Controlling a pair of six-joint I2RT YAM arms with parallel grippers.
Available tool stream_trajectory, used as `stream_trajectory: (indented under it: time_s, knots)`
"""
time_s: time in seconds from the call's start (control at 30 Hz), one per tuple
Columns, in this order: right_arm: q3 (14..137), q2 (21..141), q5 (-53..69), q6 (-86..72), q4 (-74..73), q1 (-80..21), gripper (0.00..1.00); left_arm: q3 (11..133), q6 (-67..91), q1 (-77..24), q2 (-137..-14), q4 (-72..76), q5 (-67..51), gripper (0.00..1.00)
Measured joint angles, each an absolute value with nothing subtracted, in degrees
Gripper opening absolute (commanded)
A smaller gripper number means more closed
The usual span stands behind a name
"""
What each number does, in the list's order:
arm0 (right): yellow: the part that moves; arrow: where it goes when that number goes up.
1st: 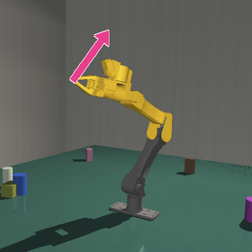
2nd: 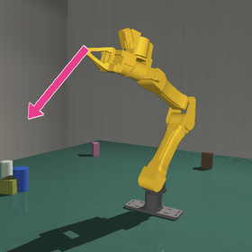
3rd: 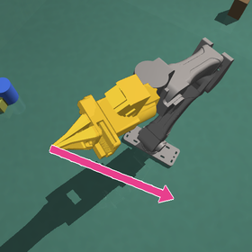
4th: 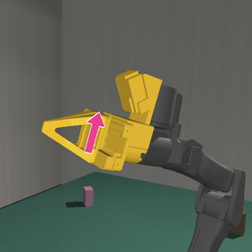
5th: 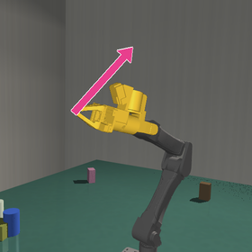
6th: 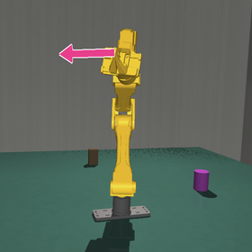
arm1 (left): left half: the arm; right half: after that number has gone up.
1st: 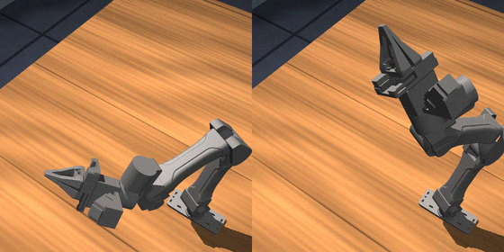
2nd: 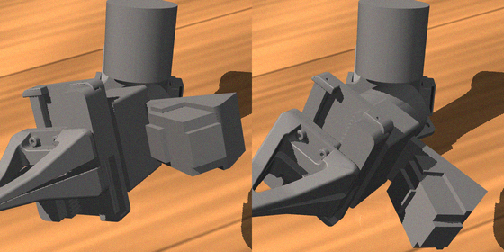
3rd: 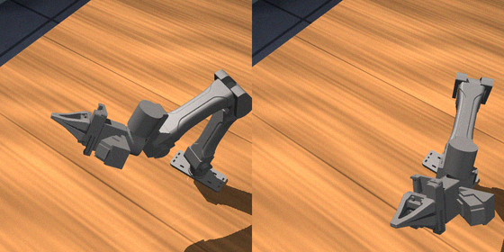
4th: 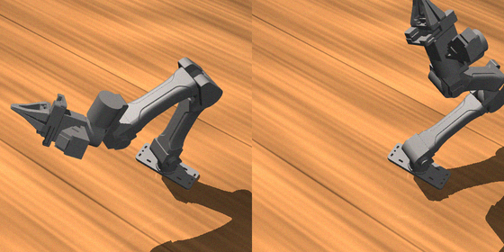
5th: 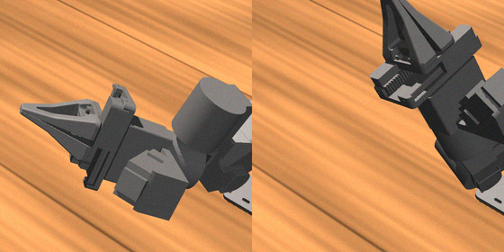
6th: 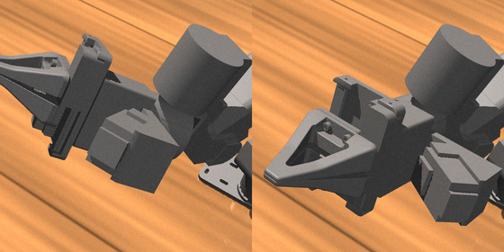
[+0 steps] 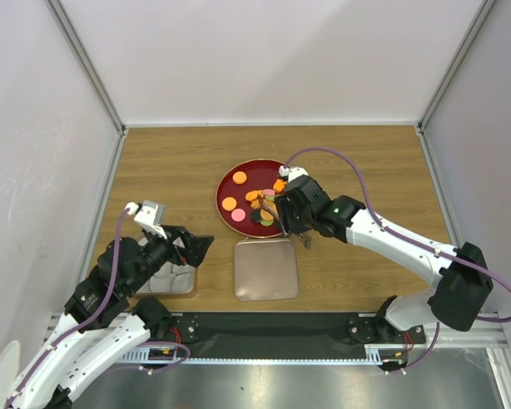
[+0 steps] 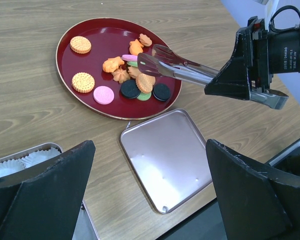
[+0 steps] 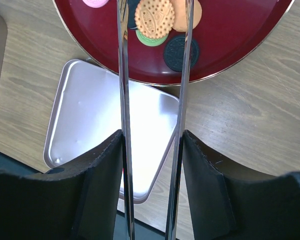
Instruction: Pack the cookies
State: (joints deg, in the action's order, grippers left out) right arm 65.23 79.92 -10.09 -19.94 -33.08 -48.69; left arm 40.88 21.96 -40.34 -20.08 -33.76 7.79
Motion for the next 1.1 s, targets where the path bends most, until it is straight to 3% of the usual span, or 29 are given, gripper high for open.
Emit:
stream_trajectory:
  time_s: [1.1]
  knots:
    - [61.71, 83.26, -8.49, -21.41, -30.98, -49.43, 0.51, 40.86, 21.96, -40.34, -20.08, -33.76, 7.81, 1.00]
